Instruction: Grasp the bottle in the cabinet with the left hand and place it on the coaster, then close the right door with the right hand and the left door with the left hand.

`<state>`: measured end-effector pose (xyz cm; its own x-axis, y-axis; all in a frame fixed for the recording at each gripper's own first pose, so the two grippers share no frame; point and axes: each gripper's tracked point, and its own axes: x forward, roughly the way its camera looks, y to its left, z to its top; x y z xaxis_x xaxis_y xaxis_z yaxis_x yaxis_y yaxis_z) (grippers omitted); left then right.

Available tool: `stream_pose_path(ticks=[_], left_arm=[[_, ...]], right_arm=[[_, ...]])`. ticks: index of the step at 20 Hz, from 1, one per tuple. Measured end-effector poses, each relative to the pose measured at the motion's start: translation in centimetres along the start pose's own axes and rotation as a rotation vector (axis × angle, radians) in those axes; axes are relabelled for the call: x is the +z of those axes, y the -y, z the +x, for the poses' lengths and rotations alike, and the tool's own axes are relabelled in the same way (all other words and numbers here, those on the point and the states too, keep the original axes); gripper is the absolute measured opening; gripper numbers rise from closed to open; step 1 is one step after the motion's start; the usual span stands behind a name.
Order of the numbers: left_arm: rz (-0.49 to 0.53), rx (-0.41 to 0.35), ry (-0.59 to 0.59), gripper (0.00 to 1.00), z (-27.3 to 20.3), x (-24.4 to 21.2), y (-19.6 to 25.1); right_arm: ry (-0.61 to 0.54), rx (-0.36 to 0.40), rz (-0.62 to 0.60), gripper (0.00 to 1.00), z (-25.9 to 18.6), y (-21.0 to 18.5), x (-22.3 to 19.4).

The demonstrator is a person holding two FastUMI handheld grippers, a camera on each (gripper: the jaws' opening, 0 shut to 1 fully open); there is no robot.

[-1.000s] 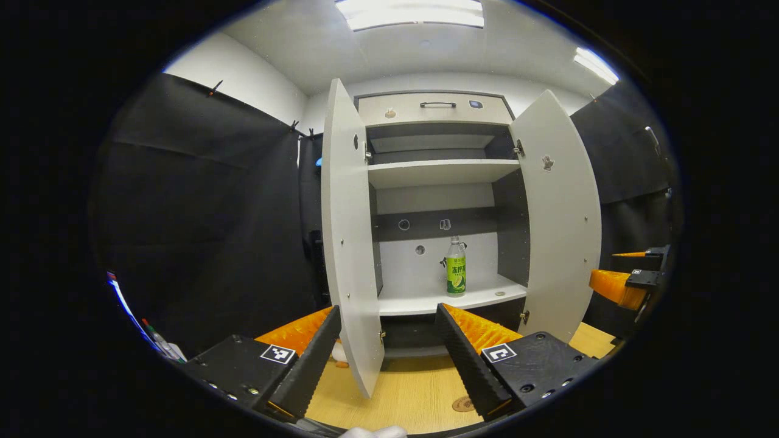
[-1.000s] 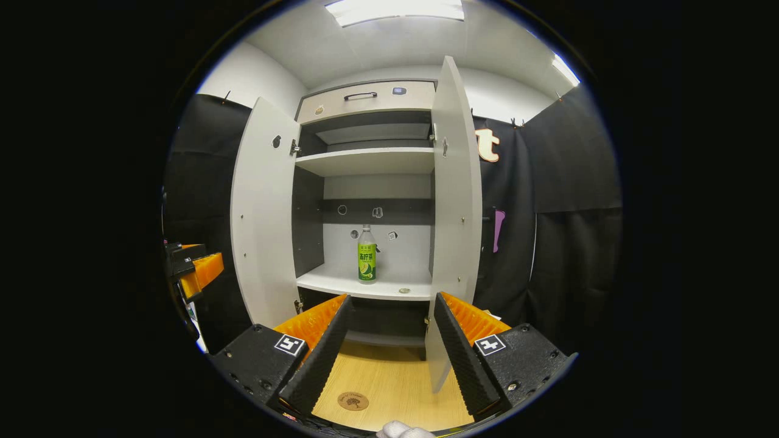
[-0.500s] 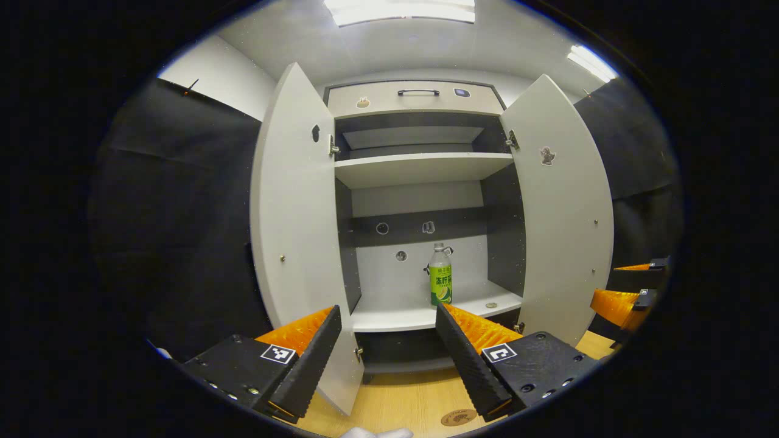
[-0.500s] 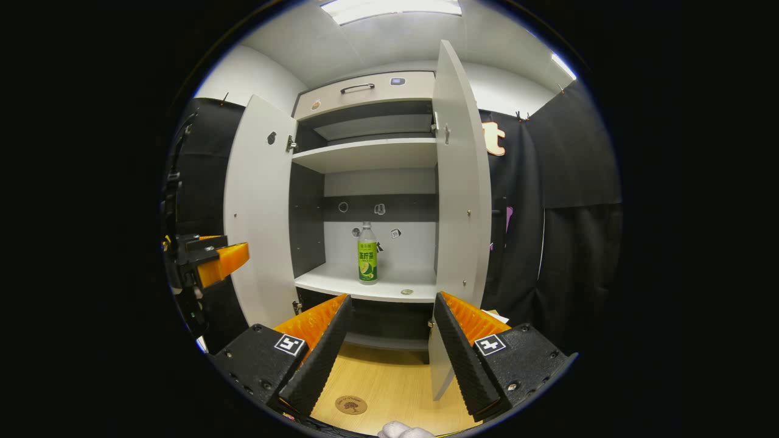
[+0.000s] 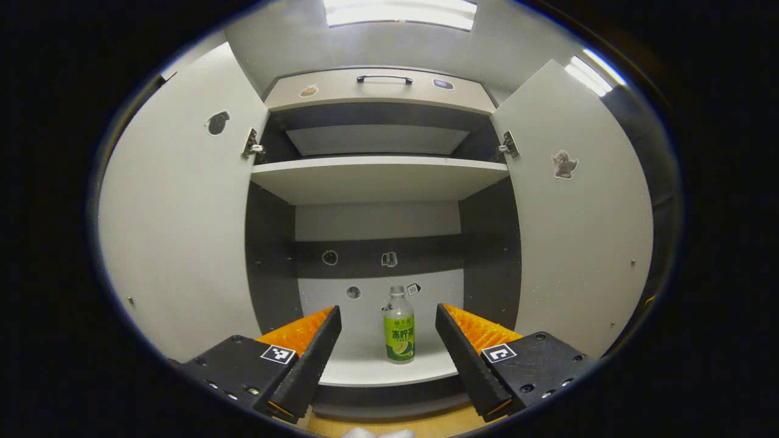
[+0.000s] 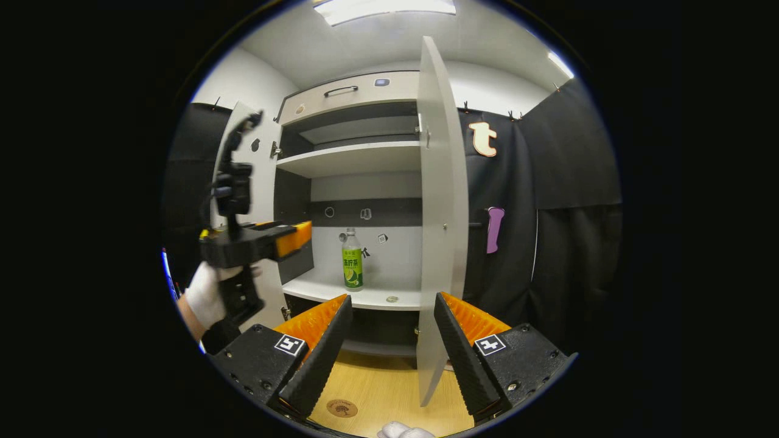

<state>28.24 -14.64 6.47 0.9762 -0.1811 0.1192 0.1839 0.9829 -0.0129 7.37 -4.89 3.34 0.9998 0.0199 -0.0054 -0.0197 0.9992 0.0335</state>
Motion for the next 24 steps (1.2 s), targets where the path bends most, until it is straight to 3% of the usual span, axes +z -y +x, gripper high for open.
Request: stream_pose_path(ticks=[3, 11, 20, 21, 22, 24], left_arm=[[-0.023, -0.004, -0.02, 0.95, 4.9, -1.3, 0.9], [0.019, 0.087, -0.125, 0.96, 15.2, -8.8, 0.1], [0.018, 0.088, -0.154, 0.96, 19.8, -12.8, -0.2], [0.02, 0.094, -0.161, 0.95, 19.8, -12.8, -0.1], [0.022, 0.102, -0.163, 0.82, 19.5, -12.7, -0.2], [0.019, 0.093, -0.166, 0.77, 19.4, -12.7, -0.4]], right_arm=[[0.016, -0.023, -0.011, 0.83, -0.3, 0.6, 1.0], [0.012, -0.056, -0.053, 0.83, -1.4, 1.8, 1.4], [-0.022, -0.078, -0.063, 0.83, -1.0, 3.1, 0.7], [-0.024, -0.075, -0.063, 0.83, -0.9, 3.1, 0.7], [-0.024, -0.072, -0.062, 0.83, -1.0, 3.1, 0.5], [-0.017, -0.069, -0.058, 0.83, -1.1, 3.2, 0.6]])
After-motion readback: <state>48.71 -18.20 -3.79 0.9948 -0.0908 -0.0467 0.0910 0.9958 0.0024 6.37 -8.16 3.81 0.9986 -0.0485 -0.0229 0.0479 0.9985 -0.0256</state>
